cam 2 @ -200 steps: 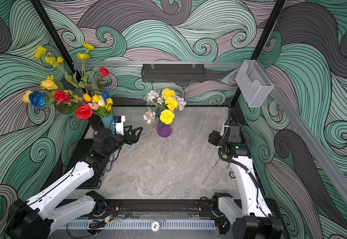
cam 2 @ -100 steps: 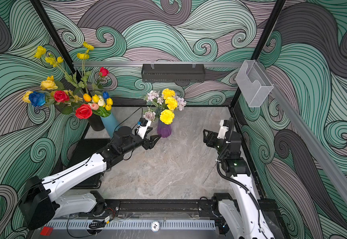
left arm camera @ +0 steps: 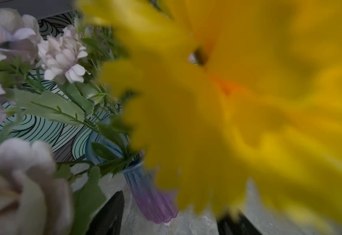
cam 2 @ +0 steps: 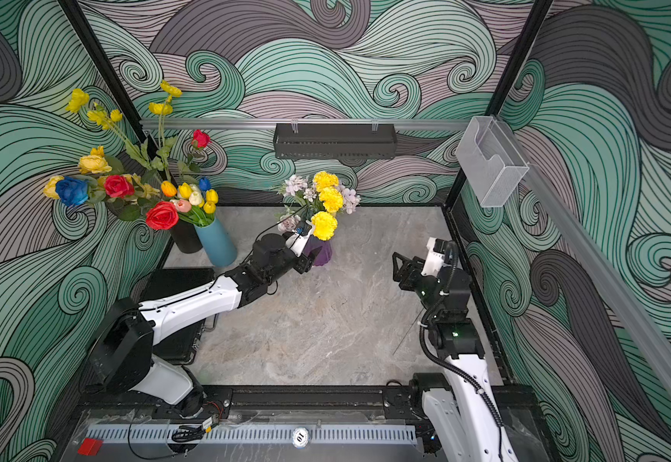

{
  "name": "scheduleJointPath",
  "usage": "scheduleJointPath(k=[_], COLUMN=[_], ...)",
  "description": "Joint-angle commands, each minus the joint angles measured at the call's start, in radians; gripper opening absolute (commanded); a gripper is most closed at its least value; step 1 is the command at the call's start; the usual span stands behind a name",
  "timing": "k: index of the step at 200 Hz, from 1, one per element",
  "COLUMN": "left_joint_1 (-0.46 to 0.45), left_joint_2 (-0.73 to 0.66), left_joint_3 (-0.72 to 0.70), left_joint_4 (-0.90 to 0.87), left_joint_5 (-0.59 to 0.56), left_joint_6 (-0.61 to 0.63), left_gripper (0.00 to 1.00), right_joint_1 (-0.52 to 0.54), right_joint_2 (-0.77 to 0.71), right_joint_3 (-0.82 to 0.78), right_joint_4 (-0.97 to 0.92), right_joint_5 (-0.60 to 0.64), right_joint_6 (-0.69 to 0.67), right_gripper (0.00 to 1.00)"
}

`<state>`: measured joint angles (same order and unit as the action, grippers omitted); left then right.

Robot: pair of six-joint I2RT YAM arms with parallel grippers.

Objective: Pick out yellow flowers from the vase
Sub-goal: Place the flower at the center of the board, then pick up the flower from the vase.

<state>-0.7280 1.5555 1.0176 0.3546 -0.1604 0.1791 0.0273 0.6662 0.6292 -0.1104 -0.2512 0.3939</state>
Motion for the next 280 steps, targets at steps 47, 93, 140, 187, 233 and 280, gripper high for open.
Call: scheduleJointPath(k=[47, 93, 140, 187, 233, 280], left_joint_1=[-0.012, -0.011, -0.010, -0.011, -0.010, -0.008], left_joint_2=[0.083, 0.144, 0.167, 0.149, 0.102, 0.054], left_joint_3=[0.061, 0.120, 0.151, 0.156, 0.156, 0.176], left_joint_4=[0.282, 0.310, 0.324, 0.328, 0.297, 0.243], left_joint_5=[-0.011, -0.008, -0.019, -0.021, 0.002, 0.023], left_joint_6=[0.140, 0.158, 0.142, 0.123, 0.091, 0.060], left_gripper=[0.58, 0.52, 0.44, 0.39, 0.33, 0.30], right_joint_1=[0.005, 0.005, 0.005, 0.007, 0.039, 0.130], right_joint_2=[-0.017, -0.016, -0.007, 0.003, 0.012, 0.064], right_joint_3=[-0.031, -0.029, -0.023, -0.028, -0.037, -0.038], right_joint_4=[0.077, 0.087, 0.086, 0.091, 0.117, 0.175], right_joint_5=[-0.039, -0.047, -0.061, -0.072, -0.079, -0.047], right_joint_6=[0.005, 0.006, 0.003, 0.004, -0.016, -0.053], right_gripper=[0.70, 0.71, 0.71, 0.71, 0.70, 0.69])
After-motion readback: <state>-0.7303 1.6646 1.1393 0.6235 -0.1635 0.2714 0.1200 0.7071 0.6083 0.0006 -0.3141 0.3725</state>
